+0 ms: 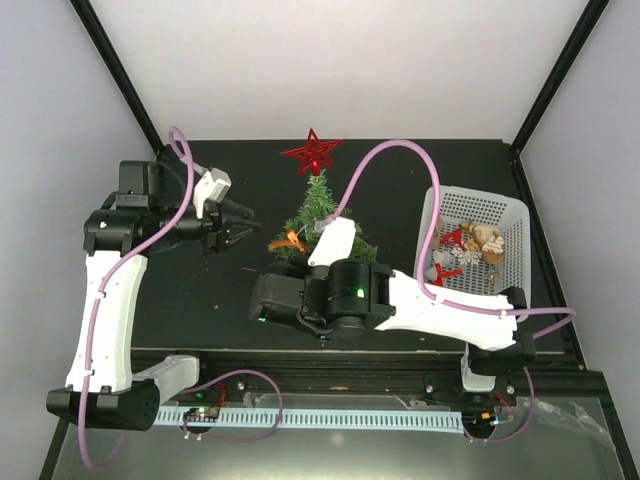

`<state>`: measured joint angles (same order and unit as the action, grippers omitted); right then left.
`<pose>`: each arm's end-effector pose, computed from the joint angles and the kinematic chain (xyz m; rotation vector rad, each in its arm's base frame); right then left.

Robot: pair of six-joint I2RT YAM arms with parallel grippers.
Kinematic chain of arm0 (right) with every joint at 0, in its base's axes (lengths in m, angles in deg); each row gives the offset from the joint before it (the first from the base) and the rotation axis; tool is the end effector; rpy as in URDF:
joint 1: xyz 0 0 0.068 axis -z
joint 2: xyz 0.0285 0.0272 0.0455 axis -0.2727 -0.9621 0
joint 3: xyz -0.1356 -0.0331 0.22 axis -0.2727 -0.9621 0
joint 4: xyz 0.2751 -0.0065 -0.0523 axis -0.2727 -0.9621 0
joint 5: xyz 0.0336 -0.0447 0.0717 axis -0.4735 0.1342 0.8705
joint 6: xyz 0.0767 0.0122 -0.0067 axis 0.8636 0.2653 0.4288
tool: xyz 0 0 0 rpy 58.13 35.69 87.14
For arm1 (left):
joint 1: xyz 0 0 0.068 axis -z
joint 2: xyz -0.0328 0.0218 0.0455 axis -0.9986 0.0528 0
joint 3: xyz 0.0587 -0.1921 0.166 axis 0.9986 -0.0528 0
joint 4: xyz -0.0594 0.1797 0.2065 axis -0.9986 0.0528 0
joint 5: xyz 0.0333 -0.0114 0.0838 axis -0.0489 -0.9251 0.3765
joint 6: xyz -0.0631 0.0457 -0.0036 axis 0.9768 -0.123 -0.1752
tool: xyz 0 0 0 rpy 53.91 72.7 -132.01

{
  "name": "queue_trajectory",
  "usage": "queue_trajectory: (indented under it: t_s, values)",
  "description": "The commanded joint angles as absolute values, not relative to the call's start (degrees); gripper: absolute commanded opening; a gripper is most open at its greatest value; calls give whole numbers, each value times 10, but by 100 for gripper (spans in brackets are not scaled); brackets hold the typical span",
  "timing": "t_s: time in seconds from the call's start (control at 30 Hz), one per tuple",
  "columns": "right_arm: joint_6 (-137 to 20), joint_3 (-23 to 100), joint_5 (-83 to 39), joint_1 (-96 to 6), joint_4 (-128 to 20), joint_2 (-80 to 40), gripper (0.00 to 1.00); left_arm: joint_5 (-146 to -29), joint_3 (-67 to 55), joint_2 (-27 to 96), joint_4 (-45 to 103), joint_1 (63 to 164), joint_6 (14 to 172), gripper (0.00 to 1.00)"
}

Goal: Decorate the small christmas tree

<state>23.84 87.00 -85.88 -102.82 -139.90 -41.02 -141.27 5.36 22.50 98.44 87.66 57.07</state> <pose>0.0734 0.3399 0.4145 0.2959 2.1021 0.4394 0.2085 -0.0613 0.4067 0.9009 1.8669 -1.0290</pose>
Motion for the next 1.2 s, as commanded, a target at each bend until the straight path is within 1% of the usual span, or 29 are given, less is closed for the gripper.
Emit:
queue_trajectory:
  t_s: [0.0, 0.4, 0.6, 0.9, 1.17]
  values:
    - [278, 845, -891, -1019, -1403, -382, 1, -1434, 77, 232, 1008, 871, 546, 48]
    - [318, 787, -896, -1017, -1401, -322, 1, -1452, 70, 249, 1006, 859, 544, 48]
    - [286, 796, -897, -1017, -1378, -322, 1, -1468, 57, 249, 1011, 853, 534, 48]
    - [266, 837, -891, -1017, -1390, -366, 1, -1464, 46, 237, 1010, 847, 531, 48]
    - [224, 835, -901, -1016, -1347, -352, 1, -1462, 31, 228, 1018, 845, 520, 49]
